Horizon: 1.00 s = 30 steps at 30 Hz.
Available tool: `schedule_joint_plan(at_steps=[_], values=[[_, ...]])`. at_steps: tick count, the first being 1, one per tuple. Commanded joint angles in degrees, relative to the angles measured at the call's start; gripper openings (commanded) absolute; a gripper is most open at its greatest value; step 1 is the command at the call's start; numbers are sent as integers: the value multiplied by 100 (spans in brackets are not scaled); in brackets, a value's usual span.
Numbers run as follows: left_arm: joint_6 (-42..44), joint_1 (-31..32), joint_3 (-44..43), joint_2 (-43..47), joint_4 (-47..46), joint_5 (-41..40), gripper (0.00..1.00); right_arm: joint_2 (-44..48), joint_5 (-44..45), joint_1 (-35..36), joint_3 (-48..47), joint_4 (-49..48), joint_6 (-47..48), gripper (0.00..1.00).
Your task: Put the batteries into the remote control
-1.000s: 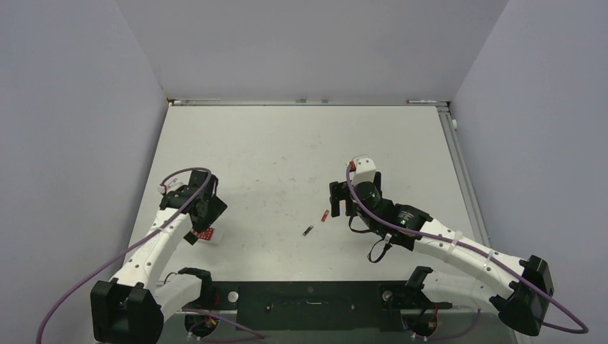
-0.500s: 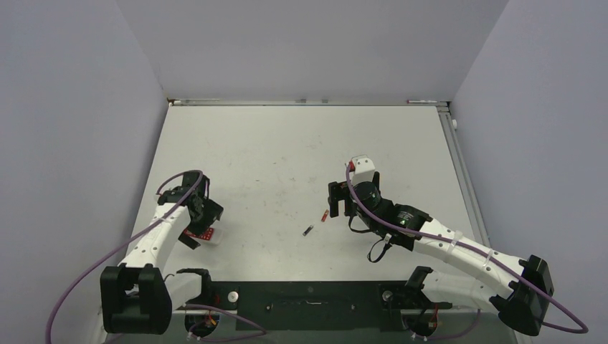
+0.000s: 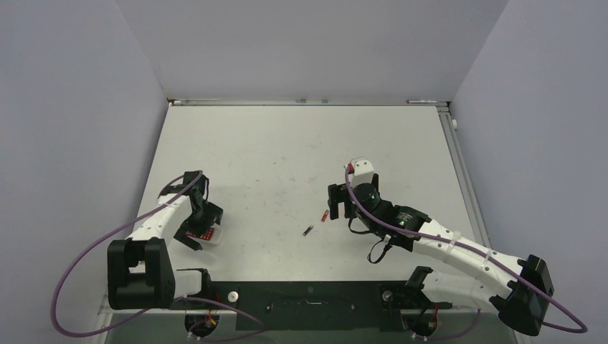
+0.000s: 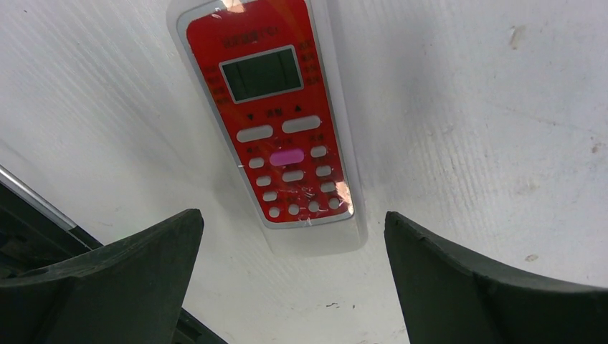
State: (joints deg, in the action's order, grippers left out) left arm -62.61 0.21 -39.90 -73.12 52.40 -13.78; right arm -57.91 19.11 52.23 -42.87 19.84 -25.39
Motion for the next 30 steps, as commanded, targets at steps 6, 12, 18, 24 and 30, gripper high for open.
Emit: schedule_joint_plan(at_steps=[6,12,18,24,30], values=[[-378,-346,-39,-177,-321,270,95,39,-38,23,7,-191,-44,87],[-310,-424,12,-284,-443,366,90,72,-57,24,31,-192,-71,87],[-239,-493,120,-378,-559,398,87,110,-86,22,49,-161,-103,87],[-152,-496,200,-478,-673,463,81,164,-114,24,34,-136,-130,87],[-28,-533,243,-517,-755,558,71,216,-128,24,42,-78,-157,87]])
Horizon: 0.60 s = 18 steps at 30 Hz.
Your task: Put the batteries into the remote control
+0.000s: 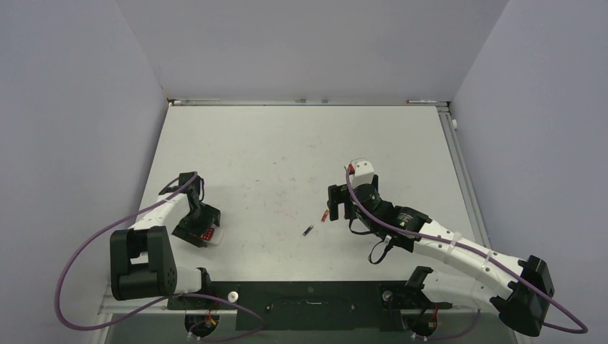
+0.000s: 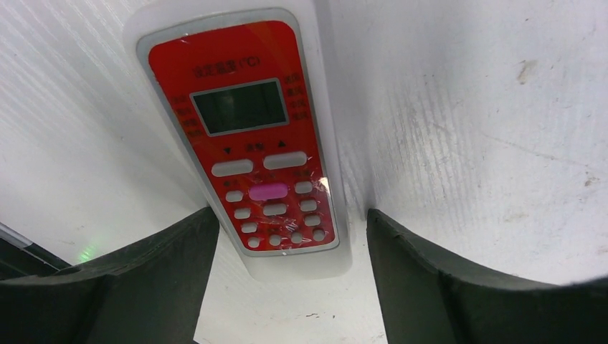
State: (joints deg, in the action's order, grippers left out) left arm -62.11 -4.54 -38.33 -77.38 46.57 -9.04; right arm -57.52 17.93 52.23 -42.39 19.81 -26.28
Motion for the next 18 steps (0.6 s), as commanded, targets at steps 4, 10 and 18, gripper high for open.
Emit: schedule_joint_plan(at_steps=[4,10,18], values=[[-3,-65,117,-7,-219,102,60,243,-7,24,9,-49,-85,87],[267,-65,151,-6,-312,69,43,336,-10,24,51,-35,-153,87],[897,-41,98,28,-527,331,0,381,26,23,16,46,-164,87]])
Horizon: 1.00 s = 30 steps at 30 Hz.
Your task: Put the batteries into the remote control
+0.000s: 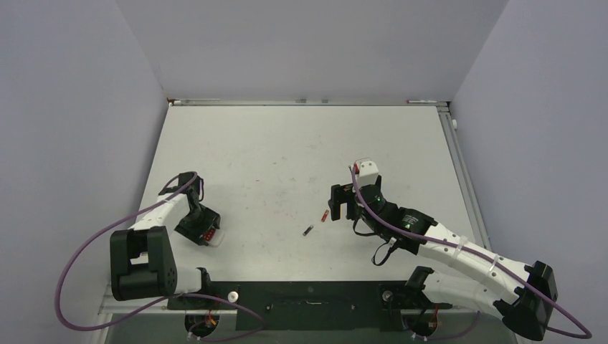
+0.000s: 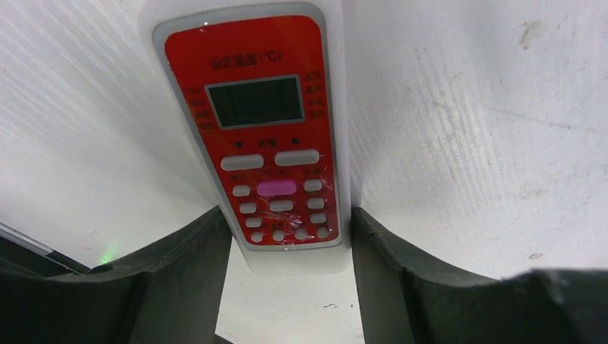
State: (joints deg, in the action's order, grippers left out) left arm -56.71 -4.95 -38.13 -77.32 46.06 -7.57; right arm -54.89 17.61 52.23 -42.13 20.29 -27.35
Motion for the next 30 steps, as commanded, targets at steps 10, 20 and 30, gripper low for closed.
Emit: schedule_joint_plan(at_steps=[10,20,30], values=[[897,292,-223,424,-509,744,0,171,128,24,-85,147,-46,88],[1508,789,-272,1240,-1042,1833,0,222,79,24,-138,240,-55,91],[1818,1609,-595,1080,-1203,2366,0,184,-270,24,-100,235,-123,98]])
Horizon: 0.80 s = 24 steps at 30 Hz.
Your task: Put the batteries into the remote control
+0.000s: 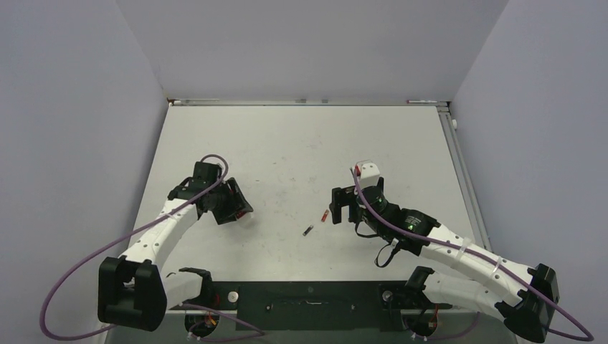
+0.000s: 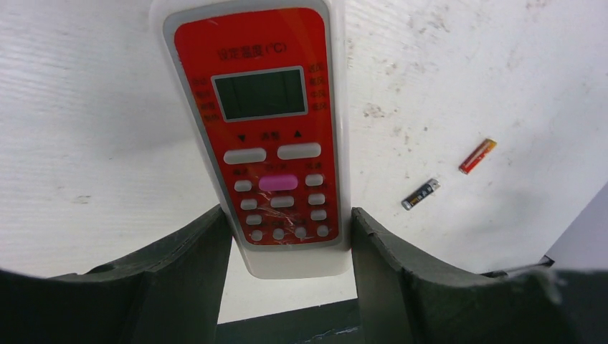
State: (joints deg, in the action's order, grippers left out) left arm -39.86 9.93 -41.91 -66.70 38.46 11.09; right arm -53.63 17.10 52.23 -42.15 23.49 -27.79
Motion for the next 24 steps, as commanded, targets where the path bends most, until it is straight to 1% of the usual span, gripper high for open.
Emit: schedule_joint_plan(at_steps=[1,5,8,12,16,20,24], values=[[76,143,-186,67,-533,626,0,62,-313,24,-88,-124,-96,98],[-233,256,-16,282,-939,995,0,88,-803,23,5,-365,-156,88],[-547,312,90,455,-1178,1206,0,81,-1133,24,43,-589,-251,84],[-930,326,173,630,-1380,1448,0,44,-1562,28,108,-988,-442,84],[-1447,351,308,852,-1527,1483,0,-87,-1917,90,157,-1487,-637,83],[-2017,427,572,1018,-1986,1663,0,-369,-1942,269,58,-1815,-759,82],[-2441,558,683,1100,-2292,1632,0,-780,-1790,544,-135,-2066,-822,80]])
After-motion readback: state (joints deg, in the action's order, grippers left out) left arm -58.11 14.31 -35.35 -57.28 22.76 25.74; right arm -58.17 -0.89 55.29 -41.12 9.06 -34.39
